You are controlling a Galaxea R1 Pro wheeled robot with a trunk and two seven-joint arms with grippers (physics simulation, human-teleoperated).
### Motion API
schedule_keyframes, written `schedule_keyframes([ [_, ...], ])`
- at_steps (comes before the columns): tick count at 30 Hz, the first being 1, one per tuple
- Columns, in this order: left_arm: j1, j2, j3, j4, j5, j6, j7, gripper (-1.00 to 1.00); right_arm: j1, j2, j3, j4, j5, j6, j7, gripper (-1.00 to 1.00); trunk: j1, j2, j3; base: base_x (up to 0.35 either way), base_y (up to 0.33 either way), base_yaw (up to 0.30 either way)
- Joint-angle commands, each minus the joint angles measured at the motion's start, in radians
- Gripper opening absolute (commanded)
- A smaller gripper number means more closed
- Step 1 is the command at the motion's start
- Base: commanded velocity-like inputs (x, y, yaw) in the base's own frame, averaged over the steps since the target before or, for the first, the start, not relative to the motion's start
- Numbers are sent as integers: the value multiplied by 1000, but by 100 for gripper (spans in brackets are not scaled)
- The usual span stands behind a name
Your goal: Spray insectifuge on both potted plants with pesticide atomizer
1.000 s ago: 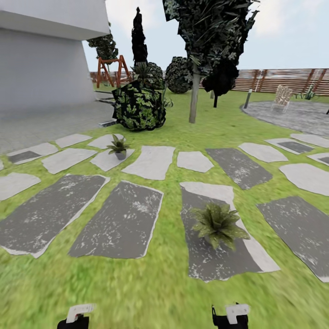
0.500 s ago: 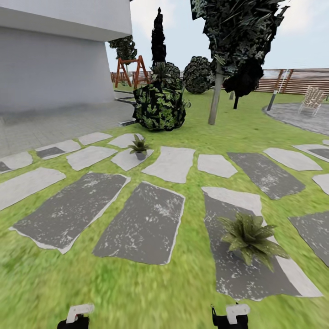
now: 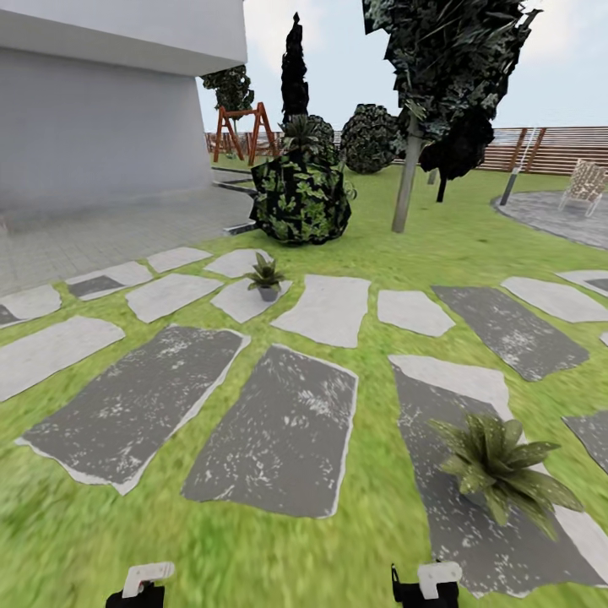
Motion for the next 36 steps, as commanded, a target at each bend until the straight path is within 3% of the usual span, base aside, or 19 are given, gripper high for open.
schedule_keyframes([
  [1, -1, 0, -6, 1, 10, -3, -4, -100, -1, 0, -4, 1, 11, -2, -8, 100, 0, 0, -1, 273, 205, 0],
  [8, -1, 0, -6, 1, 9, -3, -4, -100, -1, 0, -4, 1, 11, -2, -9, 100, 0, 0, -1, 277, 168, 30],
  [36, -1, 0, -6, 1, 10, -3, -4, -100, -1, 1, -4, 1, 11, -2, -9, 100, 0, 0, -1, 313, 83, 235],
])
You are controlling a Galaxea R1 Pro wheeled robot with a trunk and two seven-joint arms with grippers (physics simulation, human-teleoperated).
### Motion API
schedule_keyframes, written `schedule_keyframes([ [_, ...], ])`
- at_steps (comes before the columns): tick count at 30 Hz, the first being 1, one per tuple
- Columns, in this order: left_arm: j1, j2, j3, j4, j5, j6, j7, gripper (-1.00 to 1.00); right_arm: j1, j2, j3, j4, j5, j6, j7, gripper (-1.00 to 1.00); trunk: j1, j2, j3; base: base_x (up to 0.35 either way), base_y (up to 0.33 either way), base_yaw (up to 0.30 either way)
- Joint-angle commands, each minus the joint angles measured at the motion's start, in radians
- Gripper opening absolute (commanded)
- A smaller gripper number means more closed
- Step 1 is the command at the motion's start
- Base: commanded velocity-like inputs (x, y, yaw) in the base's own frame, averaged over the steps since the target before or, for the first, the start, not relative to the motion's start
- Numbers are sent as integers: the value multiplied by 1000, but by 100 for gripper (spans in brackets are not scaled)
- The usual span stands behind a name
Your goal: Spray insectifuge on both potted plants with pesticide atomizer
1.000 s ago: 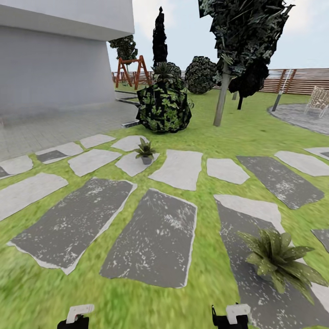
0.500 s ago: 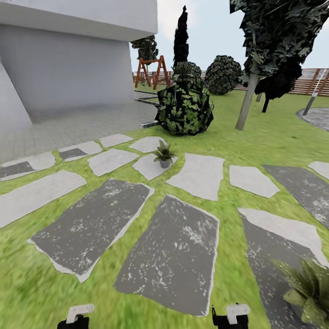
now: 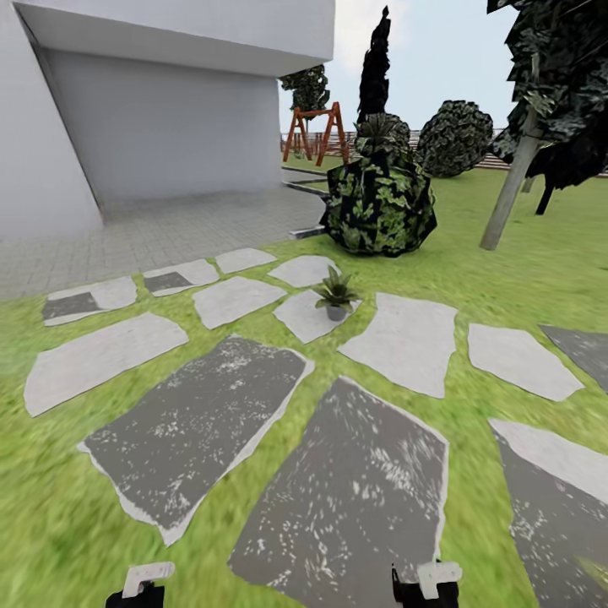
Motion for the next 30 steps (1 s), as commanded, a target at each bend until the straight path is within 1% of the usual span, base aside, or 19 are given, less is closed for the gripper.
schedule_keyframes([
  [1, -1, 0, -7, 1, 11, -3, -4, -100, 0, 0, -4, 1, 11, -1, -8, 100, 0, 0, -1, 329, 1, 179],
  [6, -1, 0, -7, 1, 10, -3, -4, -100, 0, 0, -4, 1, 11, -1, -8, 100, 0, 0, -1, 329, 0, 80],
  [30, -1, 0, -7, 1, 10, -3, -4, -100, 0, 0, -4, 1, 11, -1, -8, 100, 0, 0, -1, 332, 0, 1],
])
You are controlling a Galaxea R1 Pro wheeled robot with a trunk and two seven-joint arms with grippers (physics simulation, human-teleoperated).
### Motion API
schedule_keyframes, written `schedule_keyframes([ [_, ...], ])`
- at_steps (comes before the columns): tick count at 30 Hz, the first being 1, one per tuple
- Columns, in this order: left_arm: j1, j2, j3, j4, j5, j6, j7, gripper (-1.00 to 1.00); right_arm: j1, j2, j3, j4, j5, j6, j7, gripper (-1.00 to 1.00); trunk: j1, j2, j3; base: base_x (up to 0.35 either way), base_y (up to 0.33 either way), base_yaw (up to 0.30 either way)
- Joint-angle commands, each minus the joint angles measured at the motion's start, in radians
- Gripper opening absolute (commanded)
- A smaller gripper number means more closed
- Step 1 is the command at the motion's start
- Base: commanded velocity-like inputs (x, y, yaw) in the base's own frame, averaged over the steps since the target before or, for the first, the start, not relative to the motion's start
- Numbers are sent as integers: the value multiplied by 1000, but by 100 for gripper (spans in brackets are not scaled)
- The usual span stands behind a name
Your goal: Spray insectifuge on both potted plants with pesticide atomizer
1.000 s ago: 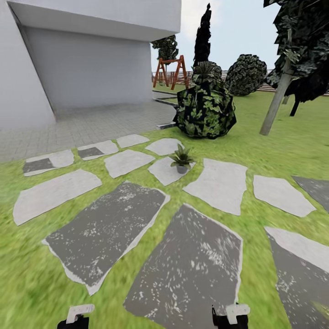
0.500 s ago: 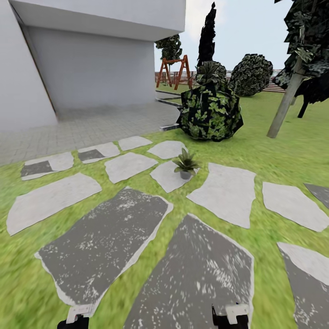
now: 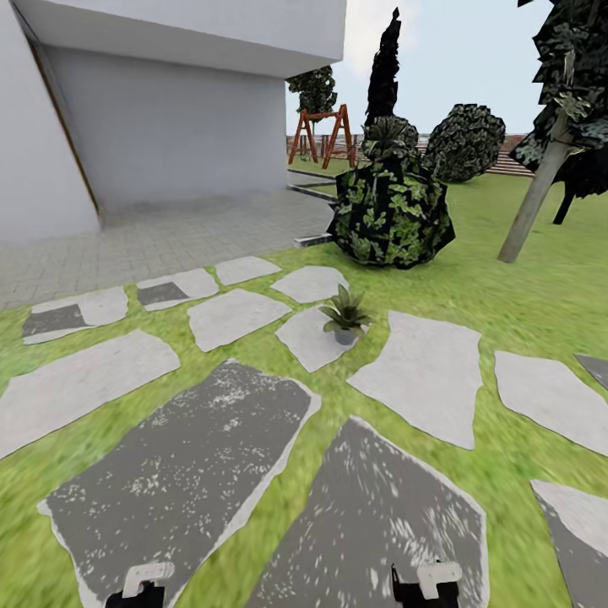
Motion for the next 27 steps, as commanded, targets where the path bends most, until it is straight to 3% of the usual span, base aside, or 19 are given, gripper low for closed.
schedule_keyframes([
  [1, -1, 0, -6, 1, 10, -3, -4, -100, -1, 0, -4, 1, 11, -1, -8, 100, 0, 0, -1, 333, 0, 0],
  [27, -1, -1, -6, 1, 11, -3, -4, -100, -1, -2, -3, 2, 12, -2, -4, 100, 0, 0, -1, 333, 0, 0],
])
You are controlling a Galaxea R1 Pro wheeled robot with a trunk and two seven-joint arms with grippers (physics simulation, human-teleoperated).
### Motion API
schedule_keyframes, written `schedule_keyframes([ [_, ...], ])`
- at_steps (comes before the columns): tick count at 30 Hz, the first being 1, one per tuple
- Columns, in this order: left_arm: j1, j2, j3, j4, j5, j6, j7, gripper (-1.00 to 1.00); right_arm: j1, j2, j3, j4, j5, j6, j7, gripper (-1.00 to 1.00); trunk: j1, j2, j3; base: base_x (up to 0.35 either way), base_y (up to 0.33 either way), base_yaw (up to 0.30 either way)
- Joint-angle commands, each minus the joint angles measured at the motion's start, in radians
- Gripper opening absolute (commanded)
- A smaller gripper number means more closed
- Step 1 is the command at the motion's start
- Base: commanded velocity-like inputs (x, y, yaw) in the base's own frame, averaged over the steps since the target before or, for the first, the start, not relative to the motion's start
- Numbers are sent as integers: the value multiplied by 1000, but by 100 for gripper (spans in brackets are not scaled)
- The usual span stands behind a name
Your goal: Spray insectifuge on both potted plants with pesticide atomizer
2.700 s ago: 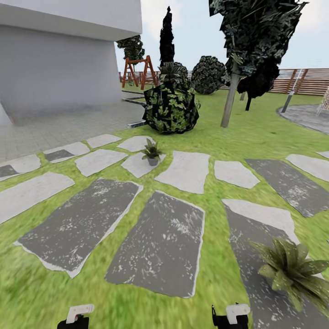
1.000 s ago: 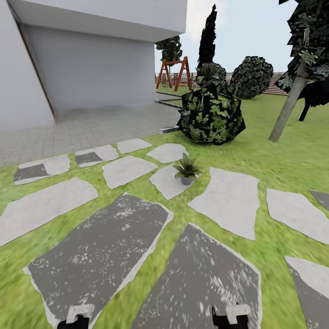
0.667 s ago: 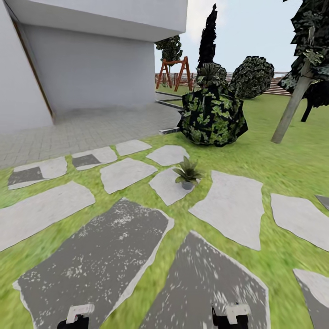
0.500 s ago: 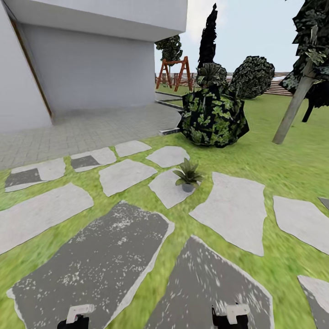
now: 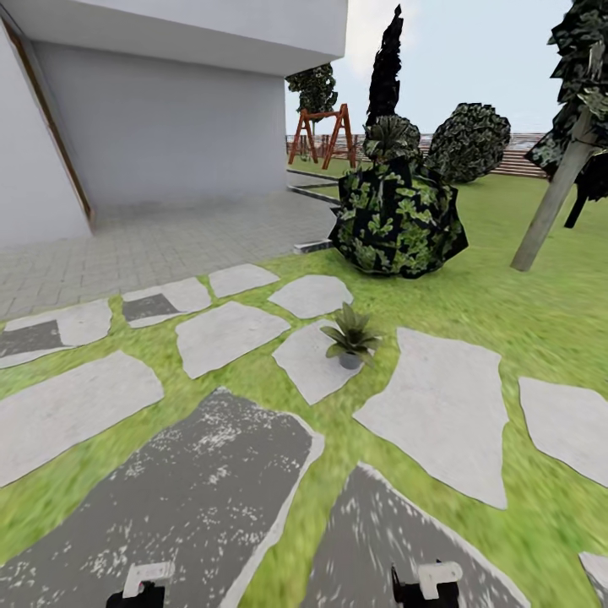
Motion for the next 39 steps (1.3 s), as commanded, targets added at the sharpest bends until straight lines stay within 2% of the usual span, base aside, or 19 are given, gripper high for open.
schedule_keyframes([
  [1, -1, 1, -6, 1, 10, -3, -4, -100, -1, 0, -4, 1, 11, -1, -8, 100, 0, 0, -1, 333, 0, 0],
  [16, -1, 0, -6, 1, 10, -3, -4, -100, -1, 1, -4, 1, 9, -1, -10, 100, 0, 0, -1, 333, 30, -23],
  [39, -1, 1, -6, 1, 10, -3, -4, -100, -1, 1, -4, 1, 9, -1, -10, 100, 0, 0, -1, 333, 85, -263],
])
